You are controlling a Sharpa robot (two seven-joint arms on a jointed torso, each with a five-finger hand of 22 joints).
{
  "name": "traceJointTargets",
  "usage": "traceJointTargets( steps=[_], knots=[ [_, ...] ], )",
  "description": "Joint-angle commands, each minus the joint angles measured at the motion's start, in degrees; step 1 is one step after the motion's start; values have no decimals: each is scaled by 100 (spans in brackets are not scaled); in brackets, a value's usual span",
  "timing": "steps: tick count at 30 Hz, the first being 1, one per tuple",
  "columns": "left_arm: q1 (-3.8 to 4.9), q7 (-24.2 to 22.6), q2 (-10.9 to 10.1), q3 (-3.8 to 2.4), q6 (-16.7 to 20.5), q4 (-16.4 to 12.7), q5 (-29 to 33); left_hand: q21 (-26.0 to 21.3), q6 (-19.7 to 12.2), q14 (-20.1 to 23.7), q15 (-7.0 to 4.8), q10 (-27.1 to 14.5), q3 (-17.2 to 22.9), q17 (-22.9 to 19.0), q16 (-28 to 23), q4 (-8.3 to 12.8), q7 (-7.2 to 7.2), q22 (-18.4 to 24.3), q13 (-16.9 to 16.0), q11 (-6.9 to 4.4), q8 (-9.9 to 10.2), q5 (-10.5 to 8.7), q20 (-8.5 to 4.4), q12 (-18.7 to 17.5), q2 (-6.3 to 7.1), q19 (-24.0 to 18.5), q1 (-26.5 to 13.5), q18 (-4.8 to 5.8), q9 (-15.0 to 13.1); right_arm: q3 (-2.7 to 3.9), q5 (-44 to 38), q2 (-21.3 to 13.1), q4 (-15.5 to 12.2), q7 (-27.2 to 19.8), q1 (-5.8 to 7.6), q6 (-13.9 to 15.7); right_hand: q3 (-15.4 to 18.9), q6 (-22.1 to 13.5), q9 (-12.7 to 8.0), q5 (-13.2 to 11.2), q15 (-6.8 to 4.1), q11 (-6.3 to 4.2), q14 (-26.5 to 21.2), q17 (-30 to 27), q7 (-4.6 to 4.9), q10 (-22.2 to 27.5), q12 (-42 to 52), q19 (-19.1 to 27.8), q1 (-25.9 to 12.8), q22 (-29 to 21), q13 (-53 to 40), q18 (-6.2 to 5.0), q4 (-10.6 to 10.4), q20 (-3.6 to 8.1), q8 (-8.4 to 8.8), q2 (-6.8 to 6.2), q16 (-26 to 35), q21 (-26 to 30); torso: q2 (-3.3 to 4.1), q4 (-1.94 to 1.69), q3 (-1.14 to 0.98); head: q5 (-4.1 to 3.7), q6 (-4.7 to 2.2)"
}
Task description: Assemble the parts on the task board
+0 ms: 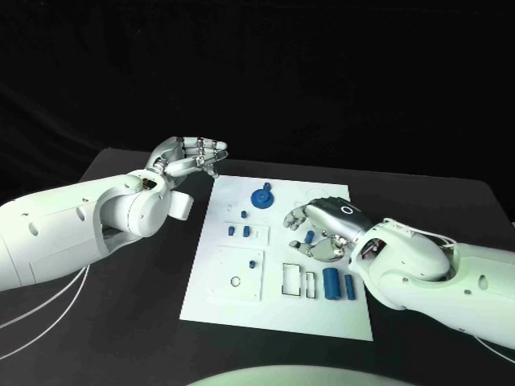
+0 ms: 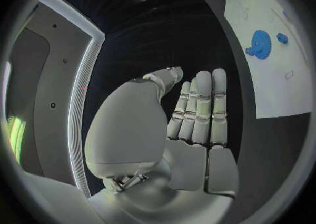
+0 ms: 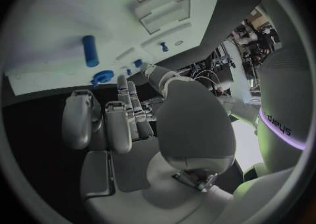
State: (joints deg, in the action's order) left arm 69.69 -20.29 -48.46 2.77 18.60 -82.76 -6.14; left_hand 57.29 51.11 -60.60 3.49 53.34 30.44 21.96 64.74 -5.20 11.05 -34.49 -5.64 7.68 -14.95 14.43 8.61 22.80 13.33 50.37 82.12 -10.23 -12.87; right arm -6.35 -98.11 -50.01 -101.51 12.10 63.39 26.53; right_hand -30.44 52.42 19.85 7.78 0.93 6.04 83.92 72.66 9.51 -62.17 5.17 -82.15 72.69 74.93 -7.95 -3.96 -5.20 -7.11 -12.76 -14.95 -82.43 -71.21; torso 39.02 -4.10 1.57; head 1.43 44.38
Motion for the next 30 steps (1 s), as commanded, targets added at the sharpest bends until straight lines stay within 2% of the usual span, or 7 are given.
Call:
traceJointTargets(
  steps=[1, 2, 3, 4, 8, 18, 30],
  knots=[
    [7, -19, 4, -2, -124, -13, 23, 0, 6, 37, -17, -38, 29, -7, -27, -8, 35, -7, 7, 19, -38, 29, 6, 39, 10, -53, 25, -28, 8, 3, 158, -150, 34, 45, 86, -586, 206, -65, -17, 68, 24, -14, 247, -4, -51, 148, -43, 93, 11, 379, 39, -66, -22, 21, 36, -76, 35, 190, -4, 16, 6, -37, -23],
    [7, -19, 3, -1, -126, -13, 23, 0, 6, 37, -17, -38, 29, -7, -27, -8, 35, -7, 7, 19, -38, 29, 6, 39, 10, -53, 25, -28, 8, 4, 157, -176, 45, 43, 100, -643, 761, -78, -32, 173, 34, -8, 243, -17, -85, 316, -11, 143, 159, 284, 87, -93, -59, 24, 62, 92, 36, 357, -6, 18, 5, -35, -26],
    [7, -19, 3, -1, -132, -12, 23, 1, 6, 38, -17, -41, 30, -8, -27, -7, 35, -8, 7, 20, -39, 29, 6, 40, 10, -54, 24, -28, 9, 4, 143, -215, 65, 38, 123, -747, 982, -99, -45, 143, 32, 8, 244, -17, -84, 391, 2, 160, 216, 240, 110, -107, -95, 20, 86, 137, 33, 432, -6, 20, 3, -33, -28],
    [7, -19, 3, 0, -136, -11, 23, 1, 6, 38, -17, -41, 30, -8, -27, -7, 35, -8, 7, 20, -39, 29, 6, 40, 10, -54, 24, -28, 9, 5, 124, -233, 78, 35, 134, -817, 1755, -104, -83, 156, 55, 28, 240, -37, -126, 525, 147, 157, 551, 176, 174, -122, -254, 6, 138, 361, 31, 538, -3, 13, 2, -37, -32],
    [6, -17, 7, 4, -157, -4, 23, 1, 6, 38, -17, -41, 30, -8, -27, -7, 35, -8, 7, 20, -39, 29, 6, 40, 10, -54, 24, -28, 9, 5, 42, -265, 134, 26, 157, -1051, 2052, -68, -114, 180, 54, 34, 231, -71, -118, 629, 267, 150, 788, 139, 231, -127, -443, 3, 166, 430, 41, 603, 1, -2, -8, -53, -51],
    [5, -15, 2, 10, -173, 9, 24, 1, 6, 39, -16, -44, 31, -9, -26, -7, 35, -8, 7, 21, -41, 28, 7, 42, 9, -56, 21, -28, 9, 0, -4, -222, 270, 34, 162, -1251, 2013, 80, -145, 74, 19, -10, 205, -186, -162, 522, 502, 127, 1058, 114, 267, -132, -620, 28, 155, 597, 94, 649, 1, -2, 14, -63, -57],
    [5, -11, -8, 11, -163, 18, 25, 1, 0, 40, -11, -58, 33, -12, -23, -17, 38, -9, 7, 24, -46, 24, 12, 52, -1, -62, -7, -27, 11, -13, 212, -75, 425, 25, 118, -1067, 1354, 493, -207, -216, -66, -93, 247, -105, -121, 37, 725, -29, 1205, 270, 347, -71, -905, 106, 121, 751, 46, 390, 3, -5, 14, -67, -48]
  ],
)
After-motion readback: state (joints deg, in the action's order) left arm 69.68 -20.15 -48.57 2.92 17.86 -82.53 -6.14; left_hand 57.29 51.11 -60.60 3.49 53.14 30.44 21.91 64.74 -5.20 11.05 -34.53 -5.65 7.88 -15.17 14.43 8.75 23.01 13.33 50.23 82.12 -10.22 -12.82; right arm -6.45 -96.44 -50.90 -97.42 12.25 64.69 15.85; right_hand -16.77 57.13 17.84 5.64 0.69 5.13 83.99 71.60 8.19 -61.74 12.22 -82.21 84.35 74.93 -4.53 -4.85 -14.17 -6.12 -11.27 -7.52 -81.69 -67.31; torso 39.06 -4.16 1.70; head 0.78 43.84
